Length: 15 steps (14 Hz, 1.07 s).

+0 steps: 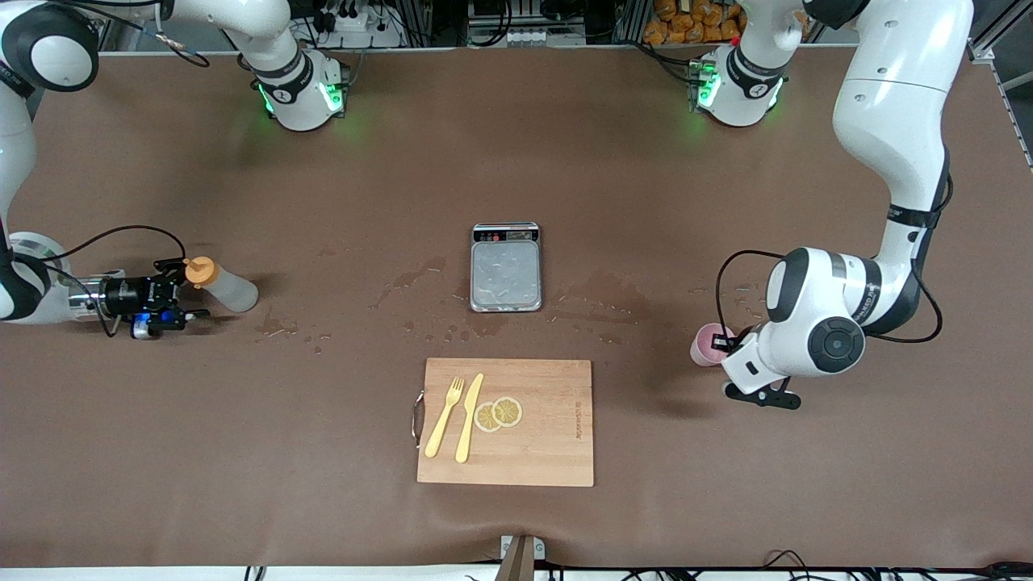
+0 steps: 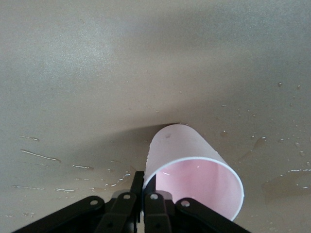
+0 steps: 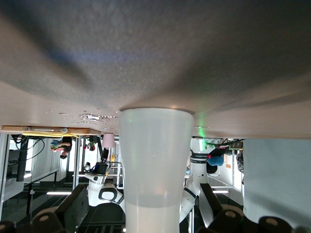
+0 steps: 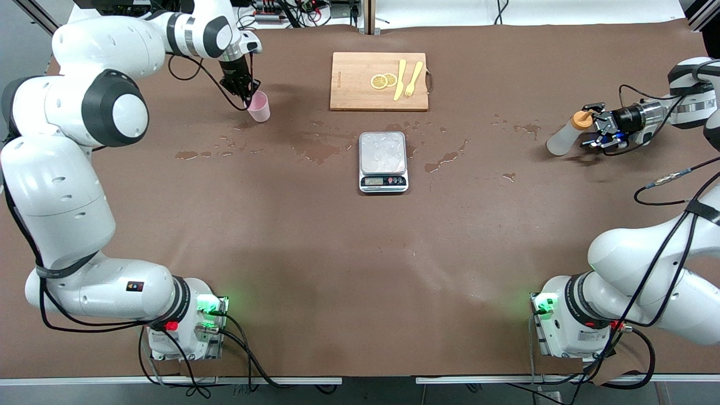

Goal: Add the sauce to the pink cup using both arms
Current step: 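Carry the pink cup onto the metal scale with the left gripper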

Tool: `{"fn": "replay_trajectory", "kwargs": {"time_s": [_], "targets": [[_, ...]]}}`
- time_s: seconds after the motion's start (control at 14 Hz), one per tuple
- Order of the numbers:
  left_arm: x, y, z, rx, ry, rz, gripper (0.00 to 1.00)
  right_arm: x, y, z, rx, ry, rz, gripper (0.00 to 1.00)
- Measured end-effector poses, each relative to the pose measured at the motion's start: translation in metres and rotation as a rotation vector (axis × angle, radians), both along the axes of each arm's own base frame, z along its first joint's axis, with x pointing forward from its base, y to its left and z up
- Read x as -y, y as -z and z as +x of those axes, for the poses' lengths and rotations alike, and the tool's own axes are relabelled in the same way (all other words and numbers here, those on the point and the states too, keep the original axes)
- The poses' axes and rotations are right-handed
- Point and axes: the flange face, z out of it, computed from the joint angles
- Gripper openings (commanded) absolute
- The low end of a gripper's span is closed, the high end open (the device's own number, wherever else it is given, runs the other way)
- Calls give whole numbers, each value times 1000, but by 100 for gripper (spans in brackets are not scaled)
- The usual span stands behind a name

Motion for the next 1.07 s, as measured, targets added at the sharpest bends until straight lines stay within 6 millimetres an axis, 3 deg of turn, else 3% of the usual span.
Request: {"fn": "replay_trajectory", "kwargs": {"time_s": [0.28, 0.5, 0.64, 0.85, 1.07], "targets": [[-2, -14, 5, 33, 22, 28, 0, -15, 1, 5, -4, -29, 7, 100], [0, -54, 10, 86, 0, 22, 0, -23, 1, 8, -7, -45, 14, 100], [13, -75, 6, 94, -33, -10, 0, -26, 1, 8, -10, -53, 19, 97], [51, -86, -7, 67, -76, -45, 0, -27, 1, 8, -10, -55, 20, 65], [96, -94, -25, 36, -119, -58, 0, -26, 2, 8, -11, -55, 21, 54]]}}
